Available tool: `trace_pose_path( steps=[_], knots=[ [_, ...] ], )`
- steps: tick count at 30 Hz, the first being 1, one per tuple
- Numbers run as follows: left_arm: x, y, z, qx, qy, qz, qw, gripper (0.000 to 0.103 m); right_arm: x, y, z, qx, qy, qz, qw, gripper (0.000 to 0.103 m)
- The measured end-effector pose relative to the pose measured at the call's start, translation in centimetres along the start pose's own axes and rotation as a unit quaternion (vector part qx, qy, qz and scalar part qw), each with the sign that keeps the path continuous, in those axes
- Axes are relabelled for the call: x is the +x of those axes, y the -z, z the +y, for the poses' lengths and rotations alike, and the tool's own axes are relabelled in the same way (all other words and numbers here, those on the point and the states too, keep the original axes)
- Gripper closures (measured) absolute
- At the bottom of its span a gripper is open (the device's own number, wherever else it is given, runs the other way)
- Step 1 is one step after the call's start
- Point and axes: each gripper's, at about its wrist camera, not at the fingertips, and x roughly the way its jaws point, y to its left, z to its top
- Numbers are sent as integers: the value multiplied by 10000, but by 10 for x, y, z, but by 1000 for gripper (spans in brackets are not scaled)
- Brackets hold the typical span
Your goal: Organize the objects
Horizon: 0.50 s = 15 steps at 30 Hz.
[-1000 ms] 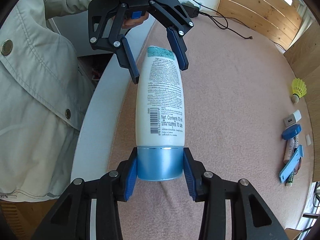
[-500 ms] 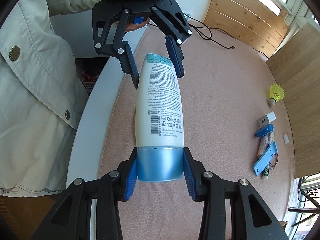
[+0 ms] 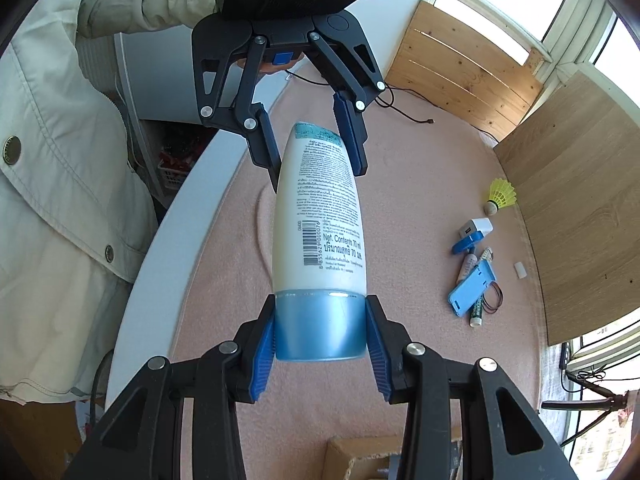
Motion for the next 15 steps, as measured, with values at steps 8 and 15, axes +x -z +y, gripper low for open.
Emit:
trace_pose_path(
  steps=[8,15],
  knots=[
    [39,-86,-37,282,198,-186,9992,57,-47,60,1,212,300,16,9993,71],
    [112,-160,-46,580,172,-167,9980,57,-67,117,-9,596,621,179,9961,74]
  ],
)
